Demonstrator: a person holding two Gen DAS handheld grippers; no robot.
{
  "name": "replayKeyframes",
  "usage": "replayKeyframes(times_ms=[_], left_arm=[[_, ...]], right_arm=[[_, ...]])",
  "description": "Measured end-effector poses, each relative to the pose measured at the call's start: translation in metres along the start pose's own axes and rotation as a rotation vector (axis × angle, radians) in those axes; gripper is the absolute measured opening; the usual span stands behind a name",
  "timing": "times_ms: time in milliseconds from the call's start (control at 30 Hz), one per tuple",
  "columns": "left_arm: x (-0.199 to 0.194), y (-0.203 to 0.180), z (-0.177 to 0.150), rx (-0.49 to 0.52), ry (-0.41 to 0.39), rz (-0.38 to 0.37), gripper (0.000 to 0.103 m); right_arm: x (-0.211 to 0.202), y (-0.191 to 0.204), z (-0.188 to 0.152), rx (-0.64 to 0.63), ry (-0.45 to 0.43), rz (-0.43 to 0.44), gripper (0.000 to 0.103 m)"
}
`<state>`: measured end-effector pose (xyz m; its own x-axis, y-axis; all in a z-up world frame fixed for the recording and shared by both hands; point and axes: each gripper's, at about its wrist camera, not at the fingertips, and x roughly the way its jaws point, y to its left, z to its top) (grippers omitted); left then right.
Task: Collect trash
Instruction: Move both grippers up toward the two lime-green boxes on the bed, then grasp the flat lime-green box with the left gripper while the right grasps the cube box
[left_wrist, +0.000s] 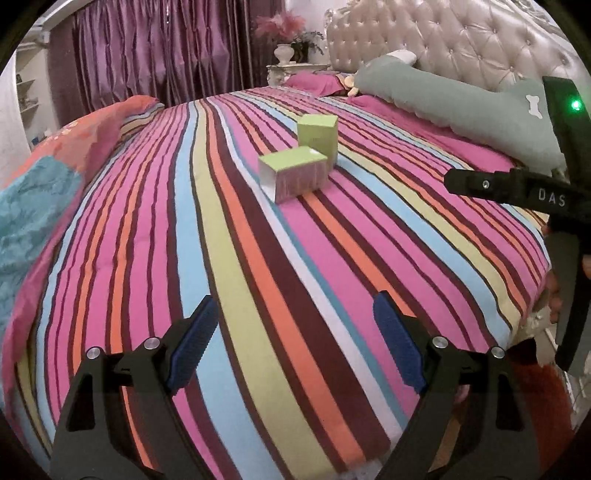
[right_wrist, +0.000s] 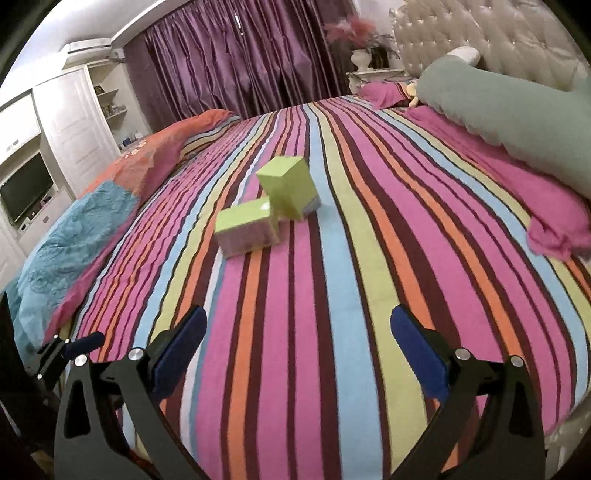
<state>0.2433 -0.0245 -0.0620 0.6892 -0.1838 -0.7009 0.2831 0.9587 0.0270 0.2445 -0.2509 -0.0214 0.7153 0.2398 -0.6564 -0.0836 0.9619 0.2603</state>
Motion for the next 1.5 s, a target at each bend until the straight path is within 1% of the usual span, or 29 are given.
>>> replayKeyframes(times_ms=[167,300,467,633,733,833,933,1100,1300,1500], left_arm=[[0.025,0.006,0.025,0.033,-0.011,0.008,0.083],[0.041,0.009,0.042,0.062,-0.023,0.003,0.083],[0.07,0.016,0.06,0.071,-0.008,-0.014,0.083],[0.092,0.022,0.073,0.086,0.008,-0.023,0.083],[0.107,0.025,0.084,0.111,0.015,-0.031,0.083],[0.12,0.028,0.094,0.133,0.041,-0.063,0.083],[0.13,0.031,0.102,0.144,0.033,-0.076,0.083],[0.146,0.038,0.116,0.133,0.032,-0.095,0.083],[0.165,0.032,0.125,0.197,0.041,-0.11,0.083],[0.183,0.031,0.136,0.212,0.044,-0.144,0.083]], right_arm=[[0.02,-0.009,0.023,-0.01,-0.001,-0.011,0.096],[0.039,-0.011,0.044,-0.044,0.002,-0.022,0.096],[0.061,-0.011,0.063,-0.077,0.006,-0.009,0.096],[0.082,-0.007,0.074,-0.137,0.026,-0.005,0.096],[0.097,-0.003,0.081,-0.163,0.036,-0.005,0.096],[0.11,0.0,0.09,-0.181,0.04,-0.001,0.096],[0.121,0.005,0.095,-0.207,0.055,0.016,0.096],[0.14,0.013,0.103,-0.255,0.058,0.017,0.096],[0.161,0.016,0.114,-0.293,0.063,0.023,0.096],[0.181,0.015,0.123,-0.35,0.078,0.017,0.096]])
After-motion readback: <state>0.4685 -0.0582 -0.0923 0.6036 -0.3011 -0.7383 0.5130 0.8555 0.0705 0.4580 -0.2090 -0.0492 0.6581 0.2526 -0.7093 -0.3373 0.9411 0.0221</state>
